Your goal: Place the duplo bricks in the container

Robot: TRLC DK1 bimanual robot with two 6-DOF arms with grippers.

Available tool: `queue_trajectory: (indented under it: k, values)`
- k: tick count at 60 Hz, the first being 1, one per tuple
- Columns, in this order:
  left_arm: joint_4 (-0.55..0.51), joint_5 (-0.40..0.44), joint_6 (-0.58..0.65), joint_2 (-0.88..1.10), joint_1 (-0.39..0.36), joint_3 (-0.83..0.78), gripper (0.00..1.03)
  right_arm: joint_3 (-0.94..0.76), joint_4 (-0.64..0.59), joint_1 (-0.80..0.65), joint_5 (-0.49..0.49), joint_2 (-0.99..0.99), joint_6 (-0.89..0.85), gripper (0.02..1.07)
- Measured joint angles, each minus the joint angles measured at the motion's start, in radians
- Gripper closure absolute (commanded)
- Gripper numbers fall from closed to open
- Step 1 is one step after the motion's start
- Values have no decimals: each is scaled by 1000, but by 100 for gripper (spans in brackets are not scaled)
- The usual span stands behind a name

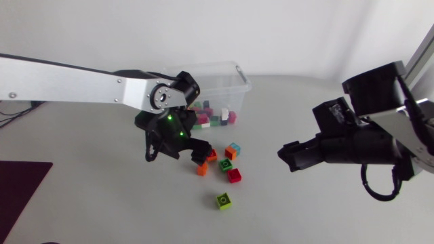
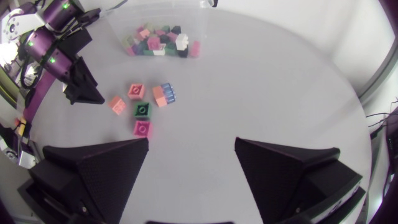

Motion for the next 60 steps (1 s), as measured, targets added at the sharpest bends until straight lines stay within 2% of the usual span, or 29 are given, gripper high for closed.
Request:
queue_trajectory:
  k: [8,21,27,30,44,51,54,60]
  values:
    - [3,0,-19,79,-19,51,12,0,13,7,-3,59,4,7]
    - [8,-2,-53,155,-39,106,27,0,29,22,-2,112,23,7]
    - [14,-14,-62,187,-39,129,28,0,45,43,15,137,30,7]
    - [16,-27,-71,204,-39,134,35,0,54,56,20,149,34,7]
    - [18,-55,-97,234,-44,137,49,0,81,138,63,208,45,7]
    - [18,-65,-105,234,-53,137,61,0,81,158,70,238,45,8]
    - [18,-65,-105,234,-57,137,66,2,84,164,70,257,45,11]
    - [19,-65,-105,234,-57,137,71,10,104,171,65,299,45,12]
